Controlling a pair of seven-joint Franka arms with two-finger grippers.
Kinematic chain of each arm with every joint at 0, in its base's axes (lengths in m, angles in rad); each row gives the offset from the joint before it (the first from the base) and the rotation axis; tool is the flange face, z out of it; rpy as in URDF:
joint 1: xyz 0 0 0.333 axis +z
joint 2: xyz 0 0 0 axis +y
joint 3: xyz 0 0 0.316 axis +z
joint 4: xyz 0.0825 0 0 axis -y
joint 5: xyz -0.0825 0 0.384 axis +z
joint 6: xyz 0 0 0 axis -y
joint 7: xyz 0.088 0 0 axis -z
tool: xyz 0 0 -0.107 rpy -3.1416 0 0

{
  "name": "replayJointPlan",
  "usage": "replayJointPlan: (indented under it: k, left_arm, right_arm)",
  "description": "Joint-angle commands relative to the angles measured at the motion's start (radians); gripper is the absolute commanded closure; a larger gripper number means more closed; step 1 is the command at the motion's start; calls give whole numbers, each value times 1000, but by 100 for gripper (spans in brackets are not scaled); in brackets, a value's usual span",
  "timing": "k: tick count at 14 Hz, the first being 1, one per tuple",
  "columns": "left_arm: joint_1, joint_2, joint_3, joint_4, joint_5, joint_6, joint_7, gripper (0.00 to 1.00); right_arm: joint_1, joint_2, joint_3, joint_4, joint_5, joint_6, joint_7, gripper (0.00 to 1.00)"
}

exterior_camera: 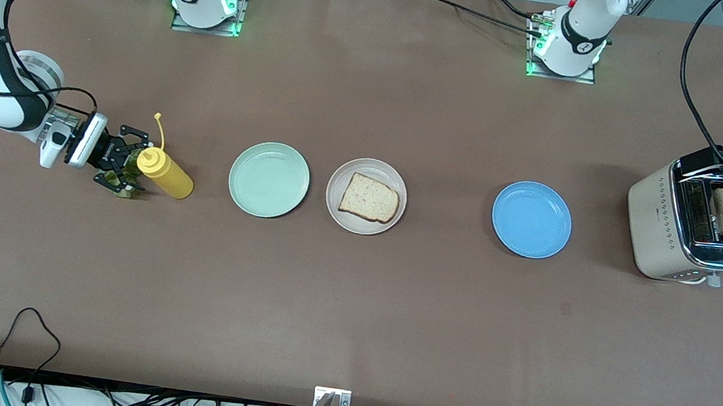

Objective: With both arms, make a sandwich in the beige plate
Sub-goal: 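Release the bottle and move the right gripper back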

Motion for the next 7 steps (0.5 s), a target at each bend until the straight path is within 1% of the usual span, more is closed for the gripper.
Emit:
replayJointPlan:
  k: [1,2,4,6,7]
  left_arm:
    - [5,-8,-6,20,5,-11,43,0]
    - [1,-2,-6,28,4,-5,41,0]
    - [-10,4,-9,44,8,-5,40,0]
    - [-7,6,-6,44,7,-2,43,0]
    - [-6,6,-4,44,8,0,44,0]
  right_arm:
    - [-27,-25,-44,-10,-69,-13,-16,0]
    - [-31,-29,-67,-10,-84,-31,-14,0]
    - [-31,-54,-93,-3,-98,-56,-2,0]
    - [-31,-81,-99,1,-106,-59,67,0]
    - [-31,-95,-101,2,-109,-57,134,0]
